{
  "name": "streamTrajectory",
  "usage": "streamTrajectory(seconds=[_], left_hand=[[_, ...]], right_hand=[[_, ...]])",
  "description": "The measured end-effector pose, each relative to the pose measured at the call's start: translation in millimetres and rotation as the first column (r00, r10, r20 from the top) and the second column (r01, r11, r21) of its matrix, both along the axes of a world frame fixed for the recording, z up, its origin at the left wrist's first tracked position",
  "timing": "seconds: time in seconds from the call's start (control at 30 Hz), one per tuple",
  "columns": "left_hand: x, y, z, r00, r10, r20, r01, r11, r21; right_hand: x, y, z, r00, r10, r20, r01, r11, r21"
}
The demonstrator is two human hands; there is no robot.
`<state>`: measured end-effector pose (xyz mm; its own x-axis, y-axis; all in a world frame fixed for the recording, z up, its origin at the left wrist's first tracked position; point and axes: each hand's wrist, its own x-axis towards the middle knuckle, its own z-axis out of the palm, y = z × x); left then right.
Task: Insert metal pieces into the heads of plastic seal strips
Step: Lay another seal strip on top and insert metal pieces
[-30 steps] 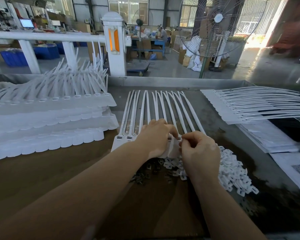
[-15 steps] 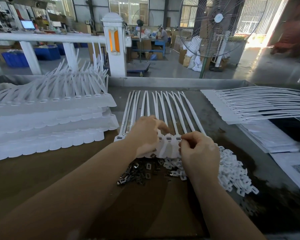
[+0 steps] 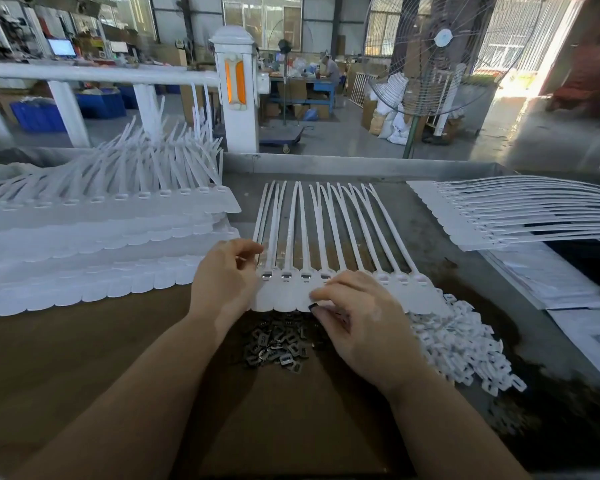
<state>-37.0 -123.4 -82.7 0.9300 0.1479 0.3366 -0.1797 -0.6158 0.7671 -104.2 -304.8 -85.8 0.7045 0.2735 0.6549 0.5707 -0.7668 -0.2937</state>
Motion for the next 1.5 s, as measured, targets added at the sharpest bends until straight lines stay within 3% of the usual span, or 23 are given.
streamTrajectory(seconds=[0.4,0.63,0.73,0.9,1.1,1.27,1.5], left_hand=[[-2.9,1.2,-10.8,0.997,-0.035,-0.064,0.042,0.994,0.105],[-4.2,2.7,-11.1,0.997,-0.044,-0.061,0.050,0.994,0.102],[-3.9,2.5,-11.4,0.997,-0.047,-0.057,0.052,0.993,0.104],[-3.5,2.4,-12.5,0.997,-0.049,-0.060,0.055,0.993,0.104],[-4.3,2.4,-13.1,0.997,-0.053,-0.052,0.058,0.994,0.092],[-4.1,2.3,-12.9,0.997,-0.052,-0.052,0.056,0.994,0.091],[-4.0,3.3,-12.3,0.997,-0.058,-0.052,0.063,0.994,0.086]], right_hand=[[-0.4,1.4,0.1,0.998,0.008,-0.055,-0.010,0.999,-0.036],[-0.8,-1.2,0.8,0.999,-0.044,-0.024,0.046,0.993,0.111],[-0.5,0.5,-0.2,0.997,-0.075,-0.013,0.076,0.996,0.056],[1.5,1.0,-3.8,0.982,-0.123,-0.141,0.108,0.988,-0.106],[-0.2,1.2,-0.5,0.990,-0.050,-0.128,0.036,0.993,-0.110],[-2.3,2.3,1.1,0.997,-0.018,-0.070,0.015,0.999,-0.043],[-1.9,0.6,0.7,0.992,-0.121,-0.046,0.127,0.980,0.151]])
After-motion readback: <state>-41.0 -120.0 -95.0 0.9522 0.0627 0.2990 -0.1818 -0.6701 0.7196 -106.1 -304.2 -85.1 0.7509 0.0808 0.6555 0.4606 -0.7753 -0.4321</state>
